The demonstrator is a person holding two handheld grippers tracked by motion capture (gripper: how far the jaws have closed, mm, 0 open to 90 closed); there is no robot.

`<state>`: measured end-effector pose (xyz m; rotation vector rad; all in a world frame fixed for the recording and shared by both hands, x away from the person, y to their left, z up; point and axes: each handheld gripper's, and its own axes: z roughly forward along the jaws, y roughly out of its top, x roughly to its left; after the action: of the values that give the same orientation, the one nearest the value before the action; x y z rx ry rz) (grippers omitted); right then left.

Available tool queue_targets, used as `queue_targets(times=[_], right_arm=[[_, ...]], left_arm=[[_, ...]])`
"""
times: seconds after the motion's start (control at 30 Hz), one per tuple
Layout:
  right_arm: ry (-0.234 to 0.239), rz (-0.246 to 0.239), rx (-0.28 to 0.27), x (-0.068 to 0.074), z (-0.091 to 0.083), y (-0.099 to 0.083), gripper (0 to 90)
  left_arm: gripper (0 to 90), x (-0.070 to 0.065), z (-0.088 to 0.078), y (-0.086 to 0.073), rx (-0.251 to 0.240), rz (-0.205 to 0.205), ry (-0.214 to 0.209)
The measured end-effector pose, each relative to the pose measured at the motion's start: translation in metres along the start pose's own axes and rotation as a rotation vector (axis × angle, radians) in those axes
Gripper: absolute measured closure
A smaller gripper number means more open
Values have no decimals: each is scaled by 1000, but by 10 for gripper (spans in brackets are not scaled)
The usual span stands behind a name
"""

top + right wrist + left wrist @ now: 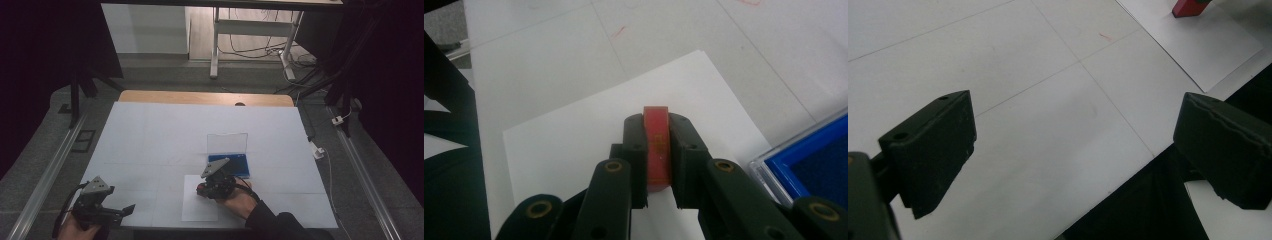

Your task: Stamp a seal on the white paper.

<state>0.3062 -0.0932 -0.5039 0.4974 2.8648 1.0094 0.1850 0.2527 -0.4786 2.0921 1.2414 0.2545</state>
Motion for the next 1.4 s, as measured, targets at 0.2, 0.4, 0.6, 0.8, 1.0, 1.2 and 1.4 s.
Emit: queue_targets(times=[0.2,0.4,0.6,0.8,1.0,1.2,1.4], right_arm=[[2,8,5,0,0,0,796],[-64,-61,35,11,1,2,798],[-77,-69,38,14,1,3,798],[-12,17,9,2,1,0,799],[-71,-52,25,12,2,1,799],[-115,-87,40,20,3,3,799],[-33,-7,9,6,2,-1,799]], left_arm=[[41,0,0,0,1,-1,2],[41,0,1,0,6,-2,2],[41,0,1,0,8,-1,2],[42,0,1,0,8,-3,2],[42,0,1,1,11,-2,3],[42,0,1,1,13,-3,4],[42,1,1,1,8,-9,-1]])
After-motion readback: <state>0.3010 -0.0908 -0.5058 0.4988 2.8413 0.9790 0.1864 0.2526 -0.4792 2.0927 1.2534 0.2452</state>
